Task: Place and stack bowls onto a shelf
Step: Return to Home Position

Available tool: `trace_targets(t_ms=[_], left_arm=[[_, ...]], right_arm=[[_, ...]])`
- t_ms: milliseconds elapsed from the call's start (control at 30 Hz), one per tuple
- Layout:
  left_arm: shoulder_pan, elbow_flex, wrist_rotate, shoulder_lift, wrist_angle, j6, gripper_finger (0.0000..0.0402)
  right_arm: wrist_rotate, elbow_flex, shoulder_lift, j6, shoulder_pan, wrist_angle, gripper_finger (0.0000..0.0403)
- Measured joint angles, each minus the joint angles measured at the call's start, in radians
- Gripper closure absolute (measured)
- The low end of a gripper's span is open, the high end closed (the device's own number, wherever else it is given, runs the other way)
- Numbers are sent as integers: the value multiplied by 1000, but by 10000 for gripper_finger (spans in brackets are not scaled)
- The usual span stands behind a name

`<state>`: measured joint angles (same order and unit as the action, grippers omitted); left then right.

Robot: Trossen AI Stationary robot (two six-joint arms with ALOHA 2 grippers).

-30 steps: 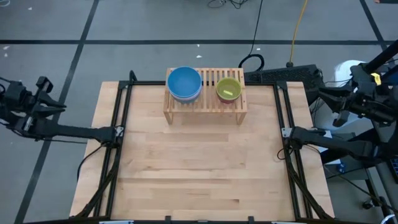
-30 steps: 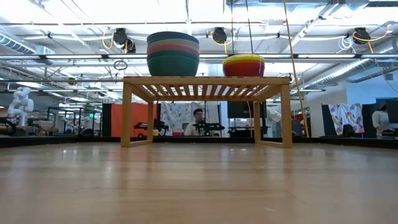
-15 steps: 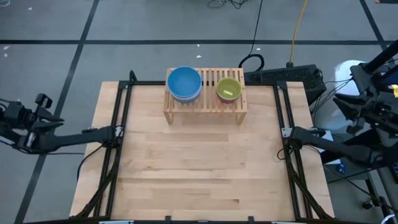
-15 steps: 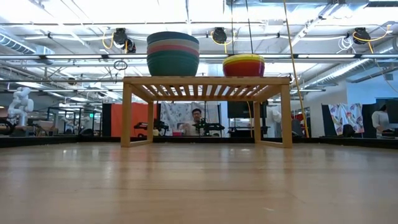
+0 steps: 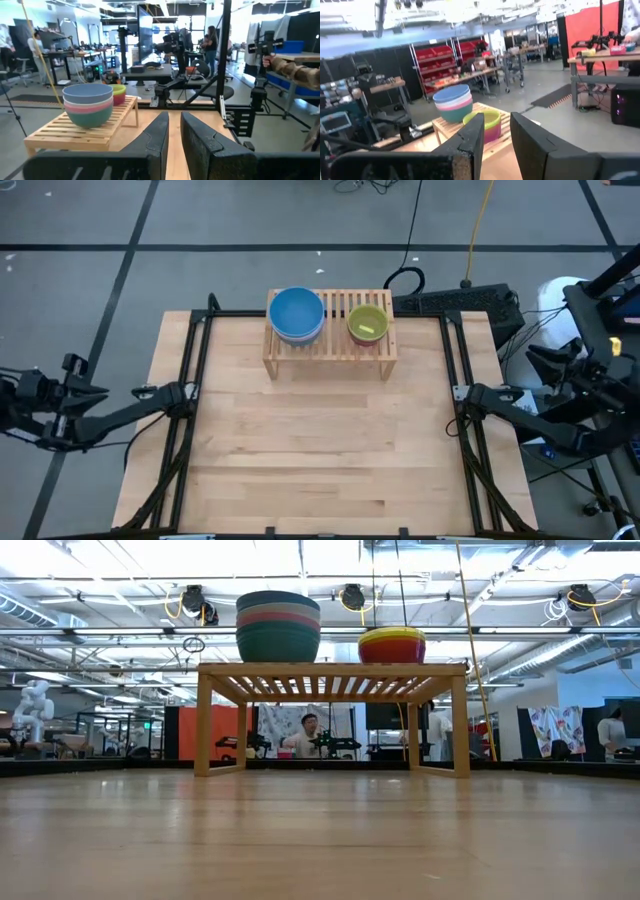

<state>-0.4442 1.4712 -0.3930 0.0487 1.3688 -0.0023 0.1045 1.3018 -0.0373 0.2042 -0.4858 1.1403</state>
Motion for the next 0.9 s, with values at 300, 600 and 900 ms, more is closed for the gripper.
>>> trace_targets(t_ms=[300,600,900], left_arm=[[-108,-60,-73,-42,-24,57,348],[-159,-196,-207,-42,-145,203,348],[-156,-462,-223,-42,-384,183,348]], right_arm=[[-1,-110,24,-32,1,-76,316],[-4,-239,33,-50,1,-196,316],[-58,-424,33,-73,1,-430,316]])
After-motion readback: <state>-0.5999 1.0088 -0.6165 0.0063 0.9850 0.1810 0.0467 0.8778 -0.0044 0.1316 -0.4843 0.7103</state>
